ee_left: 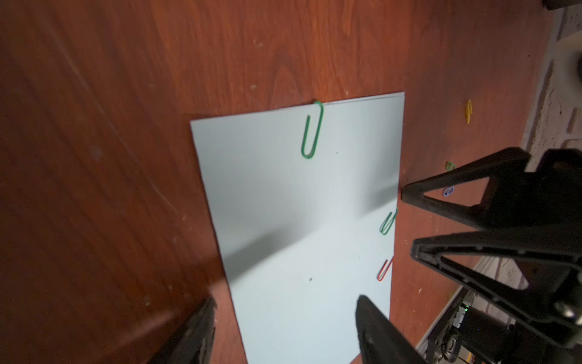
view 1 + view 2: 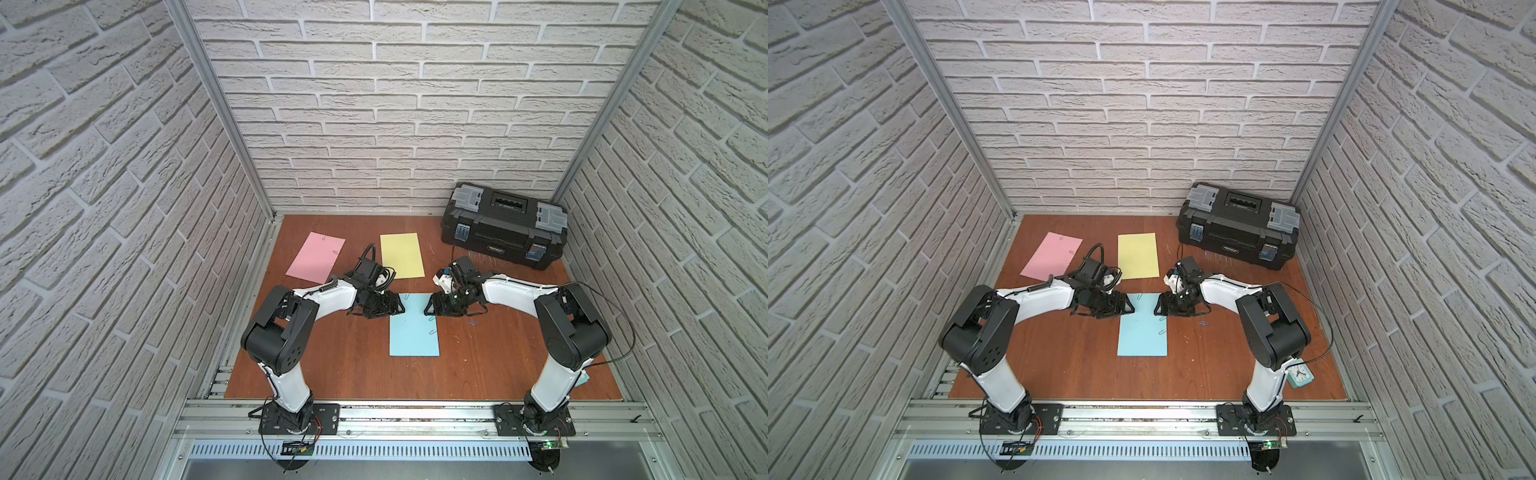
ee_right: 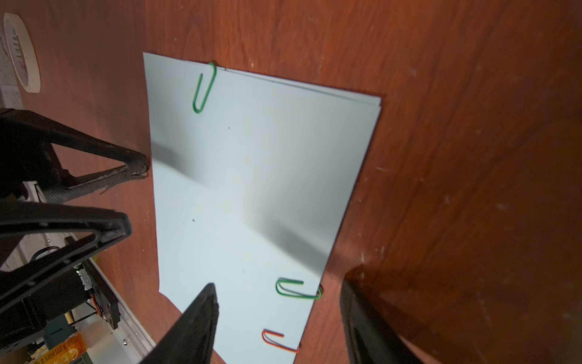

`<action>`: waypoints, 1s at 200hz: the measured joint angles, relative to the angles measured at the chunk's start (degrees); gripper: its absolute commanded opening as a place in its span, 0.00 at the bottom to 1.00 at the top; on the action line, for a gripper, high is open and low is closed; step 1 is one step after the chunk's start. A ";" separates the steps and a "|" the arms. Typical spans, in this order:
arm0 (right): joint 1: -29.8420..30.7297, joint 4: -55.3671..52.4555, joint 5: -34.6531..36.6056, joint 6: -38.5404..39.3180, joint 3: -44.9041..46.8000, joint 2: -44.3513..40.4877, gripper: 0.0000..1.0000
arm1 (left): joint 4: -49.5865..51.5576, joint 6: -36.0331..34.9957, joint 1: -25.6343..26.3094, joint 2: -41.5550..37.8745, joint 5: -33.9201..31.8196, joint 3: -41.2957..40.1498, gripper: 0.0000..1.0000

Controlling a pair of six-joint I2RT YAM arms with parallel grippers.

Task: Unclip the paperclips from the documents
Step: Pick up the document from the center of the board.

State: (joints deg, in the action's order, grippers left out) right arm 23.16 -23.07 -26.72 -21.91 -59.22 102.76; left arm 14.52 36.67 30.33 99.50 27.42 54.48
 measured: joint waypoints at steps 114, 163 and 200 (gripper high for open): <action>1.70 -0.83 0.13 -0.15 -3.45 2.60 0.64 | -3.13 2.25 1.31 -0.28 0.98 -1.51 0.70; 2.14 -0.63 -0.57 -0.13 -3.69 2.89 0.65 | -3.45 2.58 1.53 -0.28 1.01 -1.57 0.70; 2.56 0.11 -2.43 0.07 -3.91 3.48 0.66 | -3.76 2.71 1.64 -0.28 1.07 -1.64 0.70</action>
State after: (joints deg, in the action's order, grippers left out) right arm 25.71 -22.96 -29.15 -21.85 -63.13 106.24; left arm 10.76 39.38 31.97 99.22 28.49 52.84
